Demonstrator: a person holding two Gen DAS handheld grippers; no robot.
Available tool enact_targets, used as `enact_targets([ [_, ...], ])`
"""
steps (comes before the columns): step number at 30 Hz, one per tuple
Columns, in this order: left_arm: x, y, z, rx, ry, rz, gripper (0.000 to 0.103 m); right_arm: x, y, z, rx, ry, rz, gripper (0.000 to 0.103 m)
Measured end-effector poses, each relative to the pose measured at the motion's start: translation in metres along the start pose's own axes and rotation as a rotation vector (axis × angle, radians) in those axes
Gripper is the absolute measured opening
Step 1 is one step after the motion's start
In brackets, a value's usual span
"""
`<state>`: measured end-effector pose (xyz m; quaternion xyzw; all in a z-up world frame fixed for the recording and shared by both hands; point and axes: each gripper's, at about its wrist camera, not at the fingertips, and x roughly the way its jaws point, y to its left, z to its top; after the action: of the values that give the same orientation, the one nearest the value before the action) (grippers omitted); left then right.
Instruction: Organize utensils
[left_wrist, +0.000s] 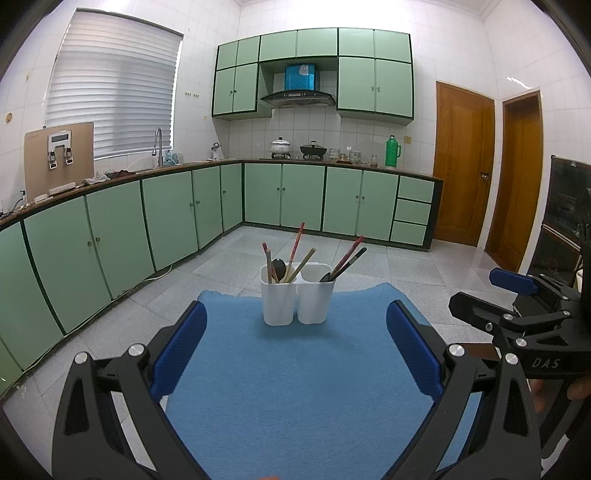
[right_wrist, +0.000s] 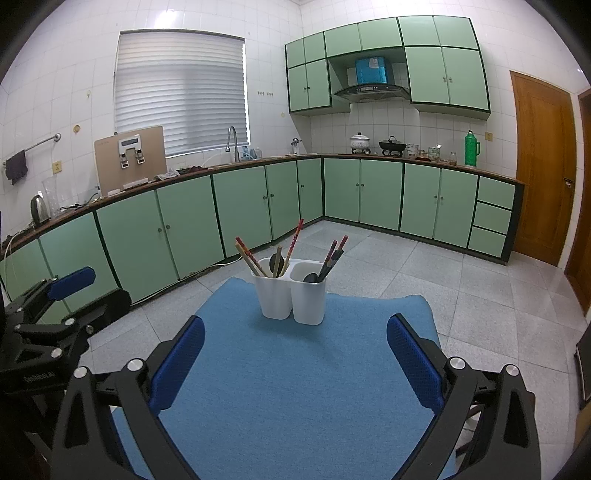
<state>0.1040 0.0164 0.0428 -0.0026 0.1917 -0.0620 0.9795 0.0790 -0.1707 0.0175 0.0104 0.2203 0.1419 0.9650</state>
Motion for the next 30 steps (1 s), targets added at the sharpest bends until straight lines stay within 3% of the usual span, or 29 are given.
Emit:
enact_targets([
  [30,0.0016,-0.0002,-0.0052,-0.012,-0.004,0.000,0.095,0.0041,-0.0046,-0.0037,0.001,0.011,-0.004,0.097],
])
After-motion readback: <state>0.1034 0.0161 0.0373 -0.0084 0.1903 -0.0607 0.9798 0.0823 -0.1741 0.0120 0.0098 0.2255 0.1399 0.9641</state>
